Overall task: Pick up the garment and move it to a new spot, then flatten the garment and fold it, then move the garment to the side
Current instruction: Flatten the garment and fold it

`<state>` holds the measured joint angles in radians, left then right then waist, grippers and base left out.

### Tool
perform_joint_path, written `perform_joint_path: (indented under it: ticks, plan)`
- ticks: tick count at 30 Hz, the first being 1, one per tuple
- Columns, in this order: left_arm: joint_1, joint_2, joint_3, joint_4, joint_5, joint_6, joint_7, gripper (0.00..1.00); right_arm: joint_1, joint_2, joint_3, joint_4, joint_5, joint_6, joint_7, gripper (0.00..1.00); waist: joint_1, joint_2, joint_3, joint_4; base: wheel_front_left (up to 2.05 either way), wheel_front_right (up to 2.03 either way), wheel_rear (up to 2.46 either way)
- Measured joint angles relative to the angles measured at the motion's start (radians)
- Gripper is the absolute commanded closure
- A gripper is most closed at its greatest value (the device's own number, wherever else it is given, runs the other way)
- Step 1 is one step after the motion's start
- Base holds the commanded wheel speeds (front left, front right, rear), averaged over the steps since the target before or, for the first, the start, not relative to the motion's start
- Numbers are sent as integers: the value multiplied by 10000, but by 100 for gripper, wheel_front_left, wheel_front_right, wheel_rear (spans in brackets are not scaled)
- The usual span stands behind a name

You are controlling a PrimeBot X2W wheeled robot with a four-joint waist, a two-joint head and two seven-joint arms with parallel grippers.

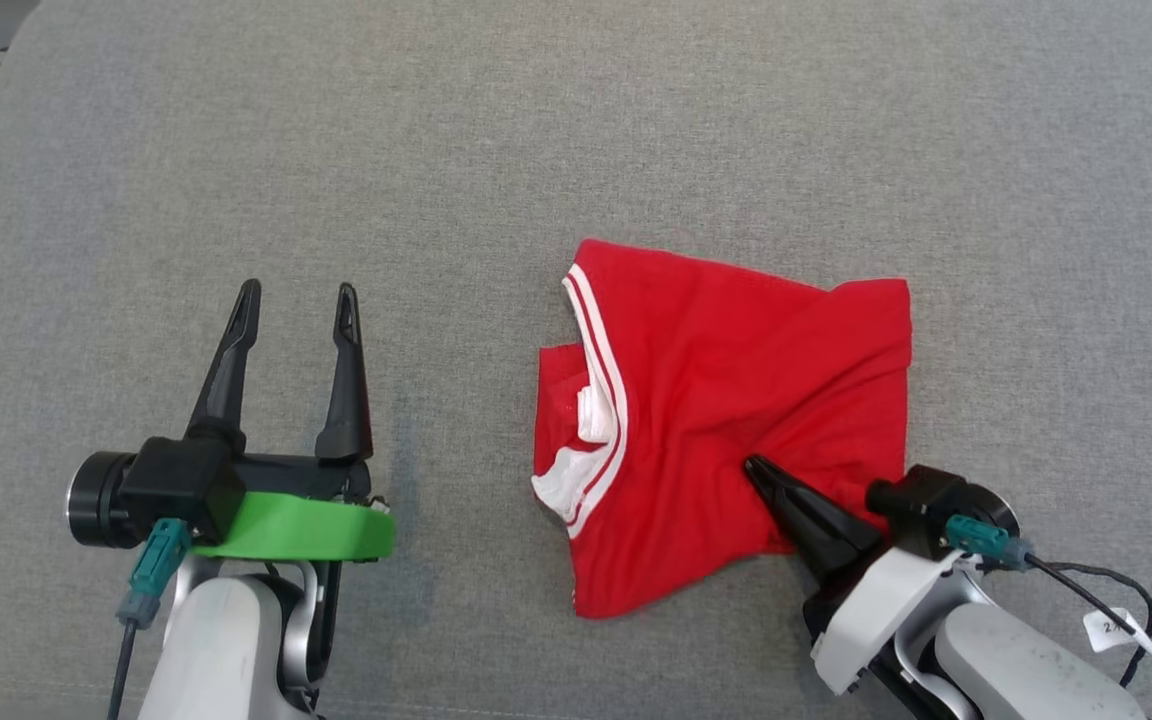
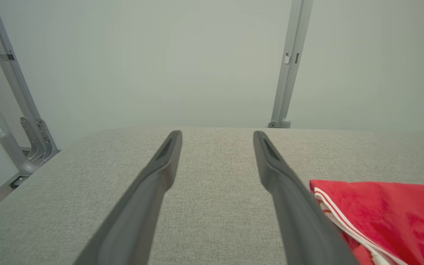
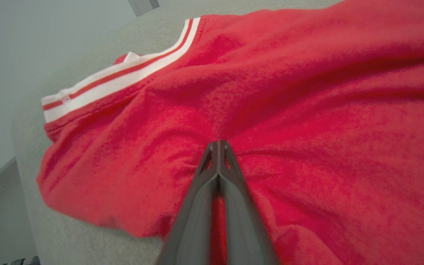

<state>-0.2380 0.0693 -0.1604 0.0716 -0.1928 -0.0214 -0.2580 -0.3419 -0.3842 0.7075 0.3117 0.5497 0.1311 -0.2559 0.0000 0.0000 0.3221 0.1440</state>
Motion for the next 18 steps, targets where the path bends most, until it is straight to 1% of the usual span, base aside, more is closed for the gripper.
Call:
perform_joint_path:
  ticks: [5, 8, 11, 15, 18]
  plan:
    - [7, -13, 61, -27, 17, -4, -2, 0, 290, 13, 130, 188, 382, 10, -77, 100, -1, 0, -1, -167, 0, 0, 0]
    - [13, -13, 113, -29, 65, -10, -2, 0, 495, 161, -121, 36, 464, 10, -98, 100, 0, 0, -14, -272, 0, 0, 0]
    - [28, 8, 219, -56, 102, -17, -2, 0, 748, 414, -1030, -738, 395, 4, -82, 100, 0, 0, -45, -405, 0, 0, 0]
    - [148, 81, 357, -127, 153, 31, -2, 0, 1074, 884, -2422, -2061, -38, 0, -84, 100, 0, 0, -134, -619, 0, 0, 0]
    - [260, 142, 456, -178, 180, 79, -2, 0, 1379, 1189, -3634, -2713, -389, -2, -84, 100, 0, 0, -243, -793, 0, 0, 0]
